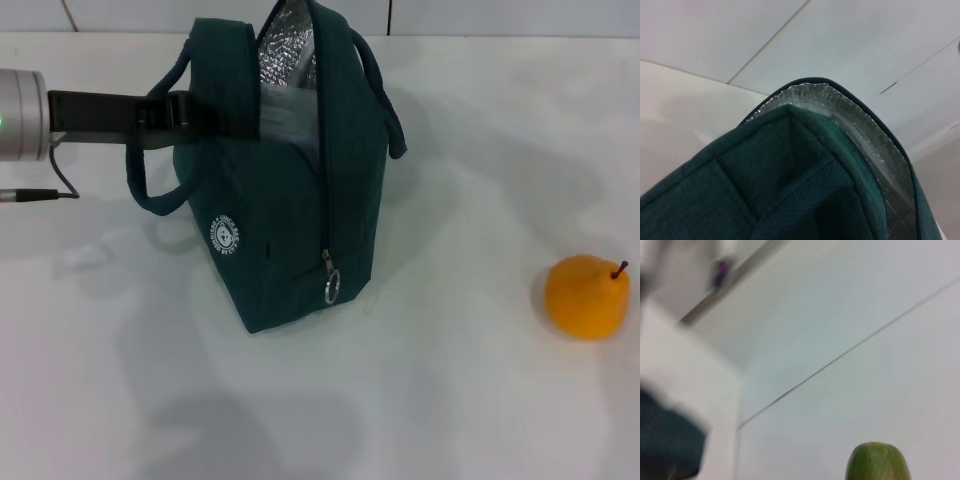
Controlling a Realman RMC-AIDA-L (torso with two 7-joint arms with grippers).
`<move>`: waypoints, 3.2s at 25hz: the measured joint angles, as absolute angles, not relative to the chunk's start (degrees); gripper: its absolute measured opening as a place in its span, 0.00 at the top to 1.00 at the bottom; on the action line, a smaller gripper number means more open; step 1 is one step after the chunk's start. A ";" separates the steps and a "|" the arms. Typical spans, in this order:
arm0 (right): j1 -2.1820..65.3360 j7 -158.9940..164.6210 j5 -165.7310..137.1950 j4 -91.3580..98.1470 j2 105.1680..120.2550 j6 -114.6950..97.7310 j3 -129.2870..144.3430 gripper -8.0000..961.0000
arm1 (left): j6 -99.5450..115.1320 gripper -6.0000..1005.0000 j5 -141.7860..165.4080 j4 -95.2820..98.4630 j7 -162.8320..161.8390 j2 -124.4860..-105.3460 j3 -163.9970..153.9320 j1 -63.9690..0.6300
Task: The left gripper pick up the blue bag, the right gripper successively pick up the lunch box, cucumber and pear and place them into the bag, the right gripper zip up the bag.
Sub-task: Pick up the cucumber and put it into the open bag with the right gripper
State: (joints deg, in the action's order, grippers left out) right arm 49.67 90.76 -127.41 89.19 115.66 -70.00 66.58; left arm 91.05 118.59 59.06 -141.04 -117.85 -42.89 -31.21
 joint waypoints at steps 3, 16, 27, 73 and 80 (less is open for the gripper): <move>49.13 91.65 -121.61 88.25 115.58 -67.12 65.72 0.43 | 91.05 0.94 118.06 59.06 -140.85 -117.88 -42.89 -31.24; 42.44 95.03 -84.00 75.63 115.49 -67.37 65.64 0.43 | 91.05 0.94 117.14 59.07 -139.41 -117.68 -42.89 -30.93; 39.59 94.56 -70.66 56.51 115.25 -77.14 64.39 0.44 | 91.05 0.94 117.14 59.06 -138.65 -117.71 -42.89 -30.77; 47.11 77.39 -69.61 31.71 116.19 -73.43 76.64 0.44 | 90.16 0.94 117.25 56.88 -137.63 -117.68 -42.19 -30.91; 47.11 76.83 -69.52 31.27 116.19 -73.08 76.64 0.43 | 89.70 0.94 117.24 56.86 -137.63 -117.73 -42.19 -30.94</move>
State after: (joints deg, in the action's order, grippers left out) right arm 47.11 76.83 -69.52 31.27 116.19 -73.08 76.64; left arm 89.70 117.24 56.86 -137.63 -117.73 -42.19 -30.94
